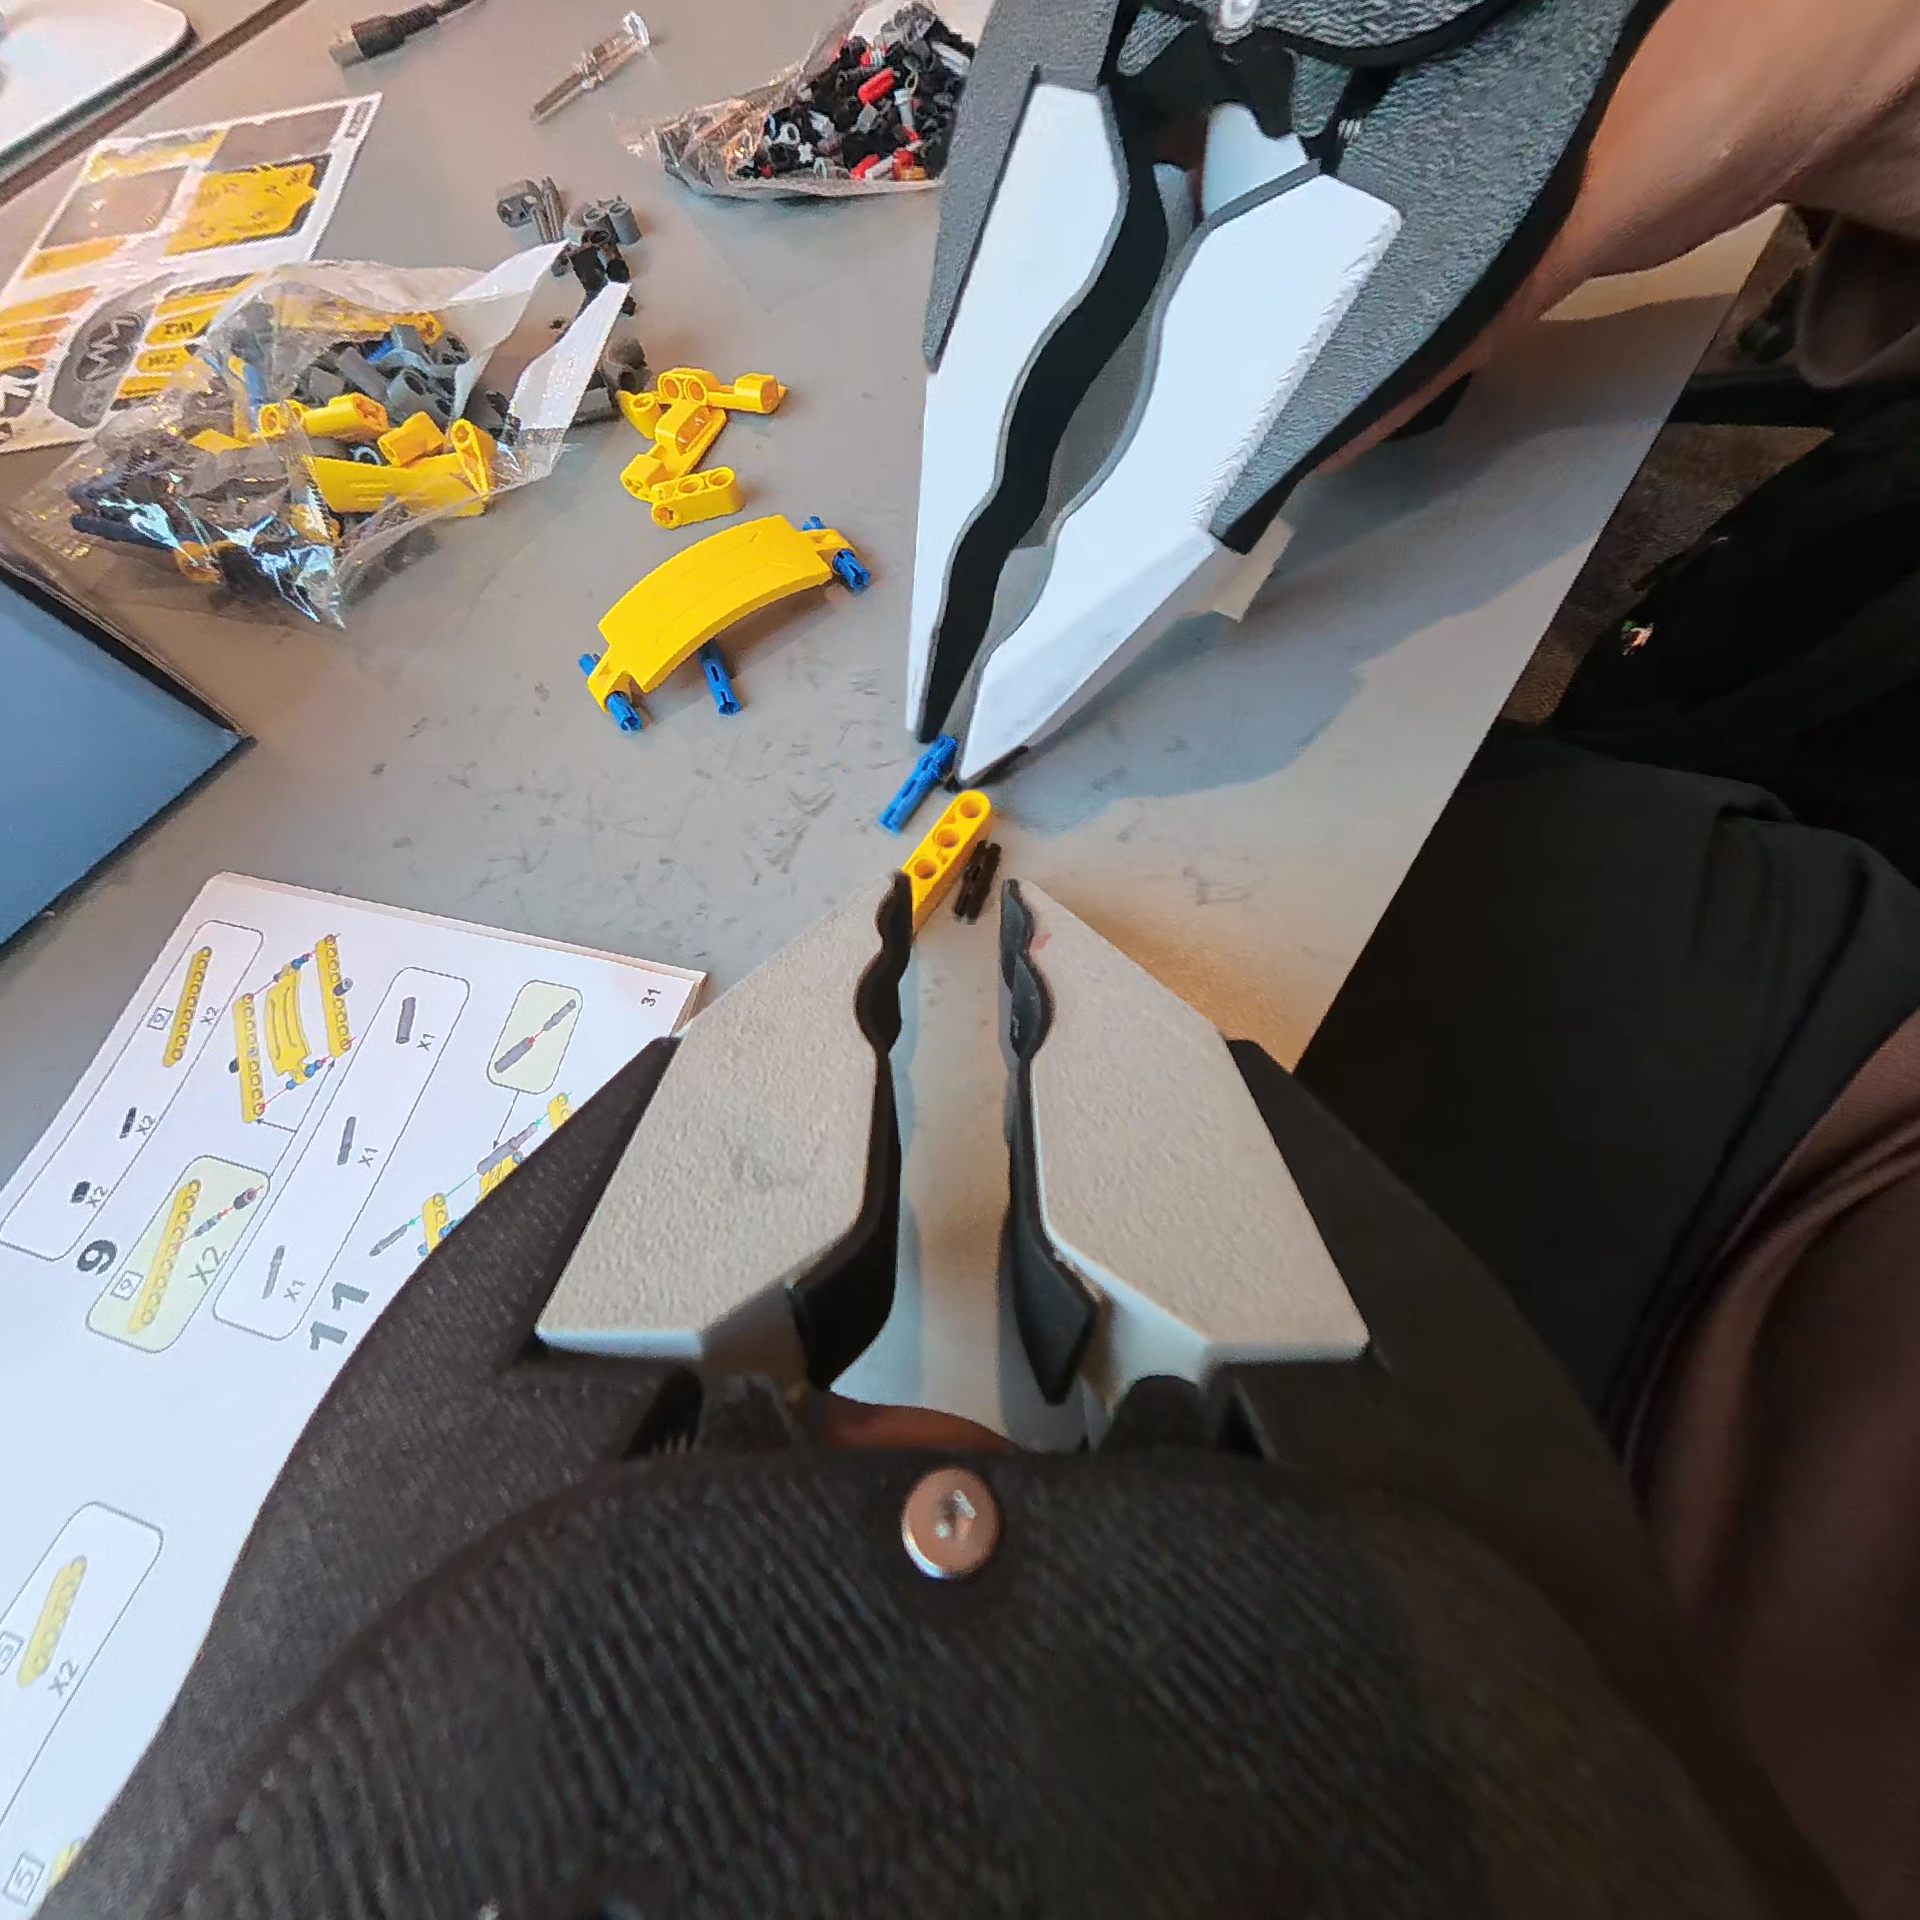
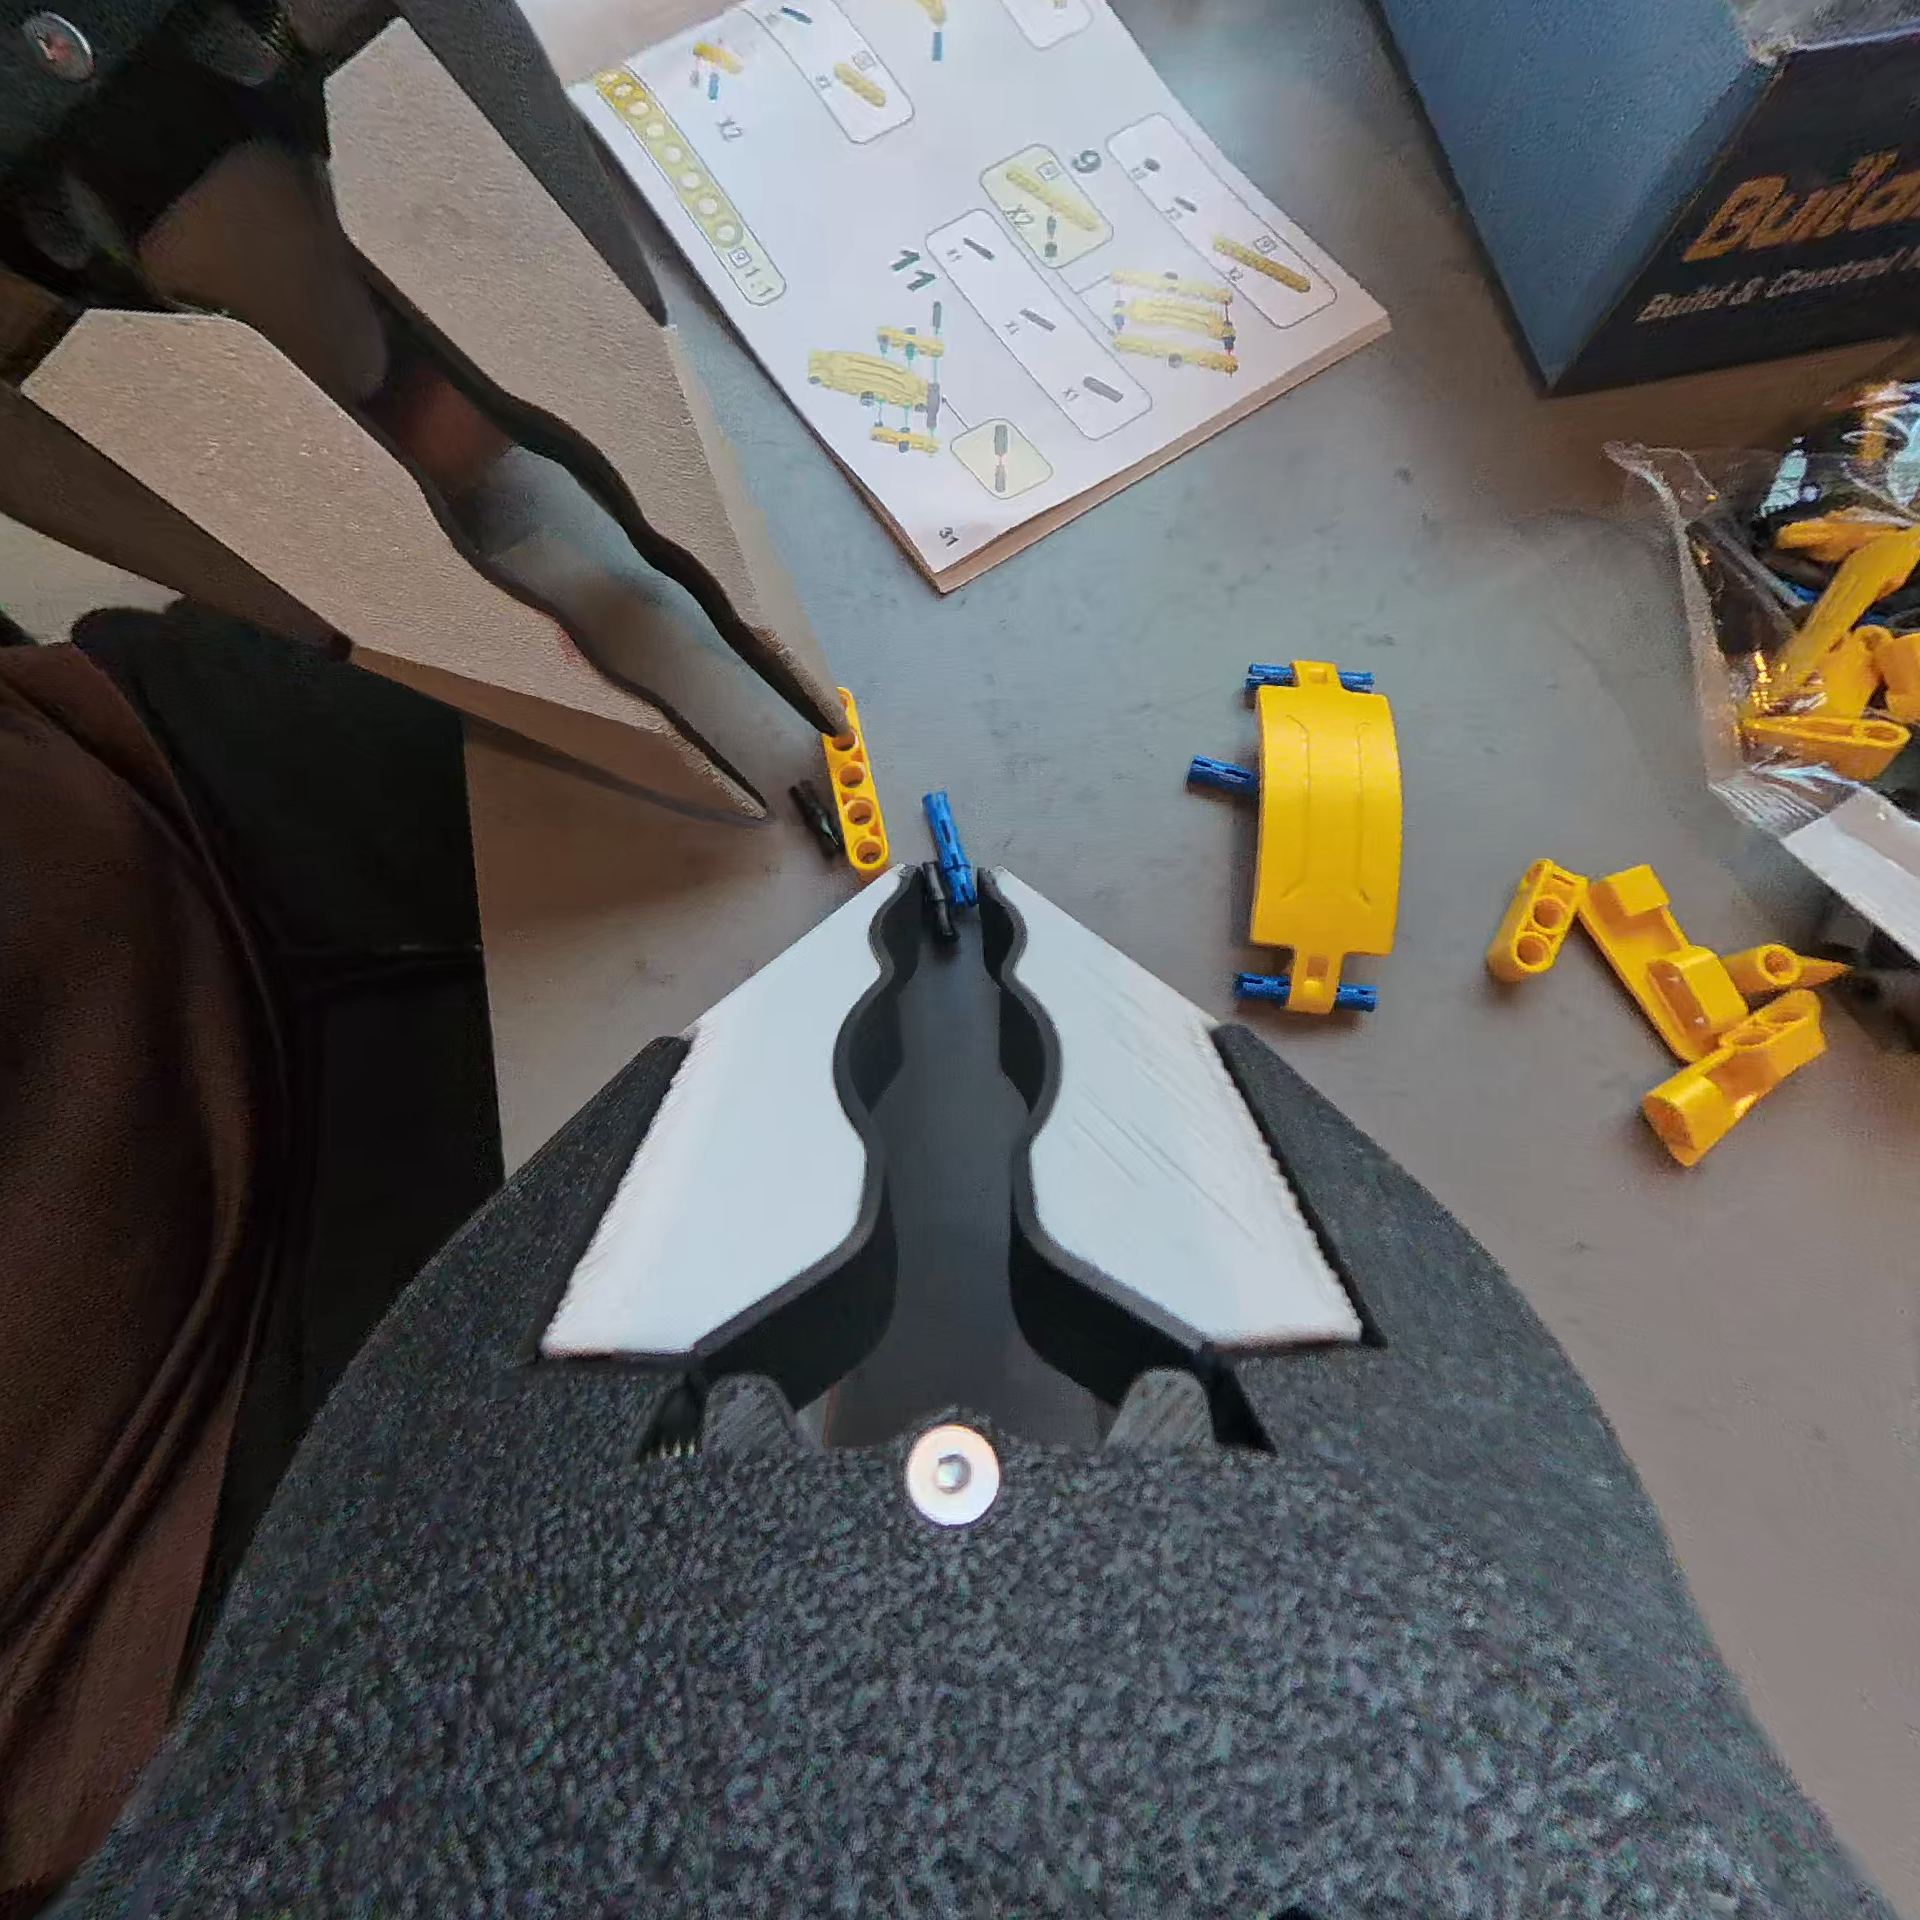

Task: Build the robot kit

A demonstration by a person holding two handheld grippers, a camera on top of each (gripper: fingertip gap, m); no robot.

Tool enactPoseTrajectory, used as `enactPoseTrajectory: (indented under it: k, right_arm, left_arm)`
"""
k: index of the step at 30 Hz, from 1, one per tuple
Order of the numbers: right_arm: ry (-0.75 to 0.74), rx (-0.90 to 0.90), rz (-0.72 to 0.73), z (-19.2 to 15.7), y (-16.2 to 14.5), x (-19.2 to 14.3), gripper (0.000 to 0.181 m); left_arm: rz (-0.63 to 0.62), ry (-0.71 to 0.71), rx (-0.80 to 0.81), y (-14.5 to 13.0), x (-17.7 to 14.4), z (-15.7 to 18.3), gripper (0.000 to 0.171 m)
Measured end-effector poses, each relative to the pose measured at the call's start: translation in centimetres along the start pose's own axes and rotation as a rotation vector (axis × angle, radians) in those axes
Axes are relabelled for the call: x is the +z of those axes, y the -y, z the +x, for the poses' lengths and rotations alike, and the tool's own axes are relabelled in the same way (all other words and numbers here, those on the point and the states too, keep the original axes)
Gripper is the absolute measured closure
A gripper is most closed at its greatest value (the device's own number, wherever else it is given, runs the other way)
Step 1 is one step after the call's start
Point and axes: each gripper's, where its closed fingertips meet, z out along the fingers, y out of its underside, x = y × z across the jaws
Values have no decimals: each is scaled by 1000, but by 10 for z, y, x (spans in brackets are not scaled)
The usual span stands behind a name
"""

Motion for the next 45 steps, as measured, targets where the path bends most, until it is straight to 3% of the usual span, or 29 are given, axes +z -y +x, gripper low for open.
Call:
enactPoseTrajectory:
  k: [7, 11, 14, 16, 22, 32, 37, 40, 45]
  right_arm:
    - [-138, 118, 167, 36, 17, -20, 169]
    - [-220, 172, 138, 60, 12, -20, 151]
    - [-246, 107, 76, 64, 9, -11, 150]
    - [-250, 69, 48, 66, 9, -5, 158]
    - [-265, 93, 112, 71, 15, -13, 176]
    - [-295, 124, 105, 76, -4, -33, 166]
    - [-258, 120, 39, 75, -11, -24, 143]
    - [-255, 128, 11, 79, -12, -19, 153]
    - [-277, 121, 47, 79, -8, -24, 154]
  left_arm:
    - [39, 15, -38, 4, -3, -5, 159]
    - [43, 7, -124, 7, -6, -14, 156]
    - [26, 41, -130, 11, -7, -27, 158]
    - [7, 83, -115, 16, -6, -39, 160]
    - [-42, 84, -121, 35, 17, -51, 152]
    - [-176, 97, -88, 25, 58, -55, 154]
    - [-190, 92, -96, 24, 61, -55, 169]
    - [-196, 94, -83, 22, 60, -55, 169]
    - [-204, 81, -59, 17, 51, -52, 170]
